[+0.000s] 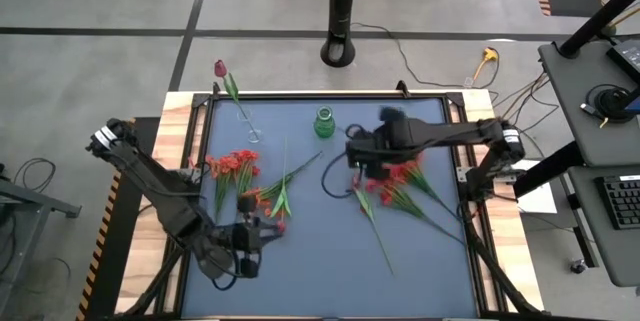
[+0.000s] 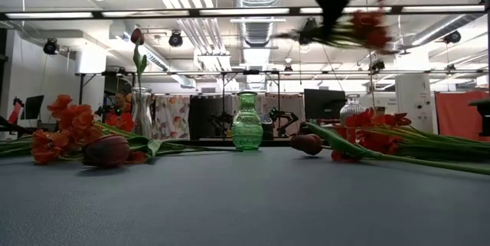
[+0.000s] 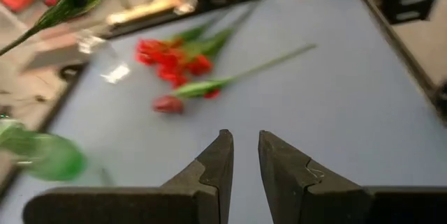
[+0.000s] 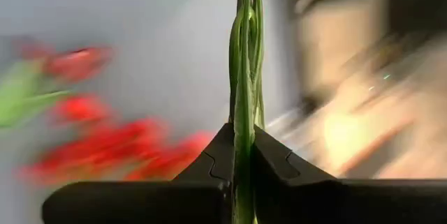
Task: Sort flowers into vase by color
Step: Put the right orange flowers into the green vase
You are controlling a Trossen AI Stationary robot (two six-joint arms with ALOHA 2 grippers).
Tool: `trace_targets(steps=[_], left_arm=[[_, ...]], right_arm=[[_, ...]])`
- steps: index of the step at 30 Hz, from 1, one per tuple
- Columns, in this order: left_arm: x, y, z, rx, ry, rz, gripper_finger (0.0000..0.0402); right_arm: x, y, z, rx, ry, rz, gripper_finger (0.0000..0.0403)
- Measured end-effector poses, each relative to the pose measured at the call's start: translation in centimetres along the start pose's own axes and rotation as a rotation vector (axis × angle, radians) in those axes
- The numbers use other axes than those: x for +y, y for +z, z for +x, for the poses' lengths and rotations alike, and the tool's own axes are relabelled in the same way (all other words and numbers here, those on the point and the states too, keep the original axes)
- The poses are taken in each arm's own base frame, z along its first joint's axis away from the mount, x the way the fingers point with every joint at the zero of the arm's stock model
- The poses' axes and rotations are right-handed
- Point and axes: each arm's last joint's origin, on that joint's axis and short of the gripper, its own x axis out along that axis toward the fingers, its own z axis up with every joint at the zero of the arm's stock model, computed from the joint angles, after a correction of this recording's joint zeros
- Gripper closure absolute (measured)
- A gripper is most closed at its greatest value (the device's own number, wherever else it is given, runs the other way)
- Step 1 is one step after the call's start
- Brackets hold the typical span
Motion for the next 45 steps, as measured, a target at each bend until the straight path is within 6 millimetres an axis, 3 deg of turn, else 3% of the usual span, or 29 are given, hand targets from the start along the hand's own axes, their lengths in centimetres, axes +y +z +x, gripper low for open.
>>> trace_targets(steps=[5,9,14,18,24,29,35,45], left_arm=[[2.5,0.6,-2.0,-0.05,0.108,-0.021,0.0349],[3.7,1.1,-3.0,-0.087,0.138,-0.056,0.0349],[4.1,1.2,-3.4,-0.098,0.137,-0.072,0.0349],[4.0,1.0,-3.2,-0.087,0.141,-0.055,0.0349],[4.1,0.6,-3.1,-0.063,0.18,0.0,0.0349],[4.9,0.8,-3.7,-0.095,0.267,0.021,0.0349],[5.6,0.9,-4.2,-0.11,0.301,0.023,0.0349],[5.5,0.9,-4.1,-0.105,0.302,0.02,0.0349]], right_arm=[[-1.4,3.2,0.6,-0.056,-0.404,-0.673,0.0386],[-3.9,6.0,2.1,0.05,-0.645,-0.893,0.0386],[-8.4,6.7,3.7,0.181,-0.72,-0.925,0.0386],[-10.3,5.8,4.5,0.237,-0.689,-0.965,0.0387],[-9.6,5.1,5.3,0.26,-0.575,-1.257,0.0392],[-10.1,5.9,5.2,0.211,-0.618,-1.228,0.0393],[-10.5,6.3,5.4,0.142,-0.613,-1.352,0.0393],[-11.7,6.5,7.5,0.147,-0.584,-1.449,0.0392]])
